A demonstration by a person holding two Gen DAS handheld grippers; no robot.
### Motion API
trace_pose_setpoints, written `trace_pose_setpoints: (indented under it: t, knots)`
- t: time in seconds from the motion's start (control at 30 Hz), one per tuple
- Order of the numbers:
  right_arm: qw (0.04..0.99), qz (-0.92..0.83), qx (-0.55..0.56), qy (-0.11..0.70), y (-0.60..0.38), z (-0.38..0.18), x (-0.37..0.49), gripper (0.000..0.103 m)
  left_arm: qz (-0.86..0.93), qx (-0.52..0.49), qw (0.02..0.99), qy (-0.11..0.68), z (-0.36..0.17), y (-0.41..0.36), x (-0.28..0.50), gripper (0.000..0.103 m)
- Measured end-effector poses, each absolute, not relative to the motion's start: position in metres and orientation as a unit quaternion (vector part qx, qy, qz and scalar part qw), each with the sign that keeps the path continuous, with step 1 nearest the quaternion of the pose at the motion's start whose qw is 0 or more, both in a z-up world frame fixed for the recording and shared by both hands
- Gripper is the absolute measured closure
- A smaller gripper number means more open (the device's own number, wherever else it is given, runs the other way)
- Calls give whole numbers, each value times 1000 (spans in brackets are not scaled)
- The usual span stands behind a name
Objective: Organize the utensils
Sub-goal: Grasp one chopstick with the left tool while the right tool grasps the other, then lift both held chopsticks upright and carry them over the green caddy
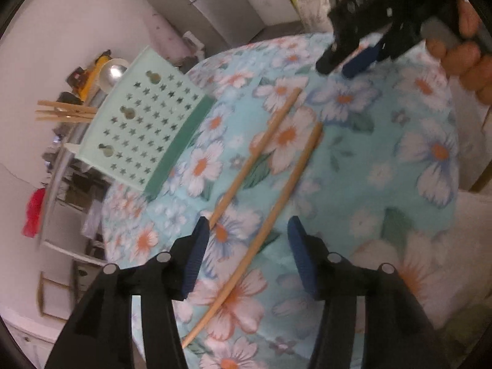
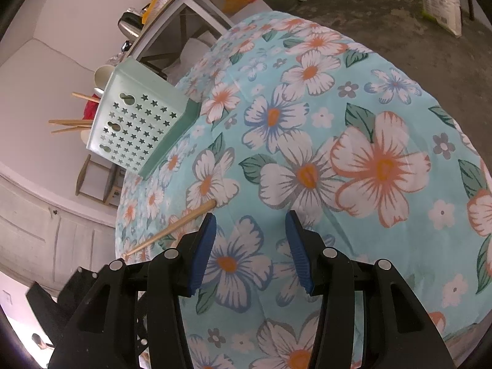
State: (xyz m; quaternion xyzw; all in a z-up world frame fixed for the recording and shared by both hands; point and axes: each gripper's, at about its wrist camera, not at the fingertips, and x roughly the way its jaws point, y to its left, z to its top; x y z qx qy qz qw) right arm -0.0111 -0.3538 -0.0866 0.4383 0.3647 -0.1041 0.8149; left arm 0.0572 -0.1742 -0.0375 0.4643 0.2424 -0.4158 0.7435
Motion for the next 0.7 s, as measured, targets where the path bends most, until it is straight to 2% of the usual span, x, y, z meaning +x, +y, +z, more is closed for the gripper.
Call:
trace_pose_setpoints:
  t: [0.23, 0.33, 0.4, 0.47, 0.63, 0.7]
  knots:
    - [815, -107, 435, 366, -352, -87, -10, 57, -456, 455, 726, 241, -46, -213, 44, 52]
    - [815, -109, 434, 368, -352, -87, -9, 57, -468, 456, 715, 247, -55, -228, 45, 66]
    - [815, -111, 434, 368, -351, -86, -9, 57, -479, 458, 707, 247, -58, -236, 44, 80]
    - [814, -113, 435, 367, -351, -86, -9, 57, -484, 461, 701, 250, -57, -239, 43, 87]
    - [815, -115, 437, 362, -350, -82, -13, 57, -480, 458, 707, 244, -48, -238, 40, 90]
    - [817, -112, 439, 357, -349, -79, -13, 57, -472, 447, 720, 241, -38, -233, 40, 96]
